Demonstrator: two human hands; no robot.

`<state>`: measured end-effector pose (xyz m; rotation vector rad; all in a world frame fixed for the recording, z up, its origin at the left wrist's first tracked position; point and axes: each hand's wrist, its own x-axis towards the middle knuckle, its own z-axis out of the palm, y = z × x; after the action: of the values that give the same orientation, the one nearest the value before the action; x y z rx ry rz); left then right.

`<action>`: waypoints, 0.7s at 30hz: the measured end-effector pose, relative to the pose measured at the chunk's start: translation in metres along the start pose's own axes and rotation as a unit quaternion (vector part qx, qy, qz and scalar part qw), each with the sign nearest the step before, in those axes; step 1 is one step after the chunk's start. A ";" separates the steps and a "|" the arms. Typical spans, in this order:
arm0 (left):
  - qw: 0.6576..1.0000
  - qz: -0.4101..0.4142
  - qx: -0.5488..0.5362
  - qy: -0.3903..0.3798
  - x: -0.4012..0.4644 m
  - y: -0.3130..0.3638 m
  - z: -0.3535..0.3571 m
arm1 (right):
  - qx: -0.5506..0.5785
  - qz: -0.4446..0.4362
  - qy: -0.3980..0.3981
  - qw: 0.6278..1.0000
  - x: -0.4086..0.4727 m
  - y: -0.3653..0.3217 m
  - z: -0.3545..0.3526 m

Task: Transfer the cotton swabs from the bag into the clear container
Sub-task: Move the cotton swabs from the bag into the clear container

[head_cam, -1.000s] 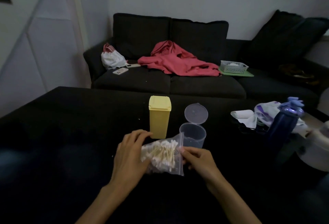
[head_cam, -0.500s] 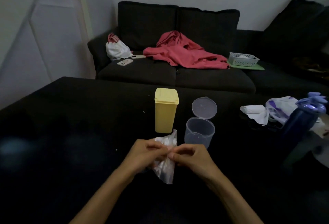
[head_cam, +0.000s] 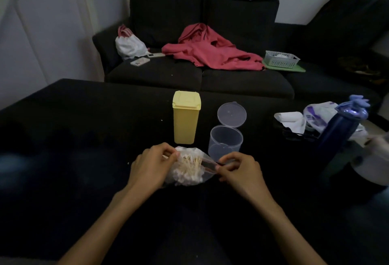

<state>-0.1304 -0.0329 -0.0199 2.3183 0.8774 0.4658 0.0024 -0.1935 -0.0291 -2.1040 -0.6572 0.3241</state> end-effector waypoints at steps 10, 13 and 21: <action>0.987 0.022 -0.122 -0.106 0.007 0.001 0.002 | -0.154 -0.091 -0.010 0.984 0.002 0.009 0.000; 0.983 0.105 0.036 -0.146 0.010 -0.001 0.002 | -0.145 -0.088 -0.016 0.985 0.006 0.013 -0.003; 0.952 0.166 0.174 -0.191 0.017 0.002 0.028 | -0.169 -0.031 -0.062 0.983 0.012 0.015 -0.009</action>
<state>-0.1032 -0.0339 -0.0381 2.7668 0.4052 -0.0199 0.0214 -0.1993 -0.0359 -2.3931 -0.9006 0.3289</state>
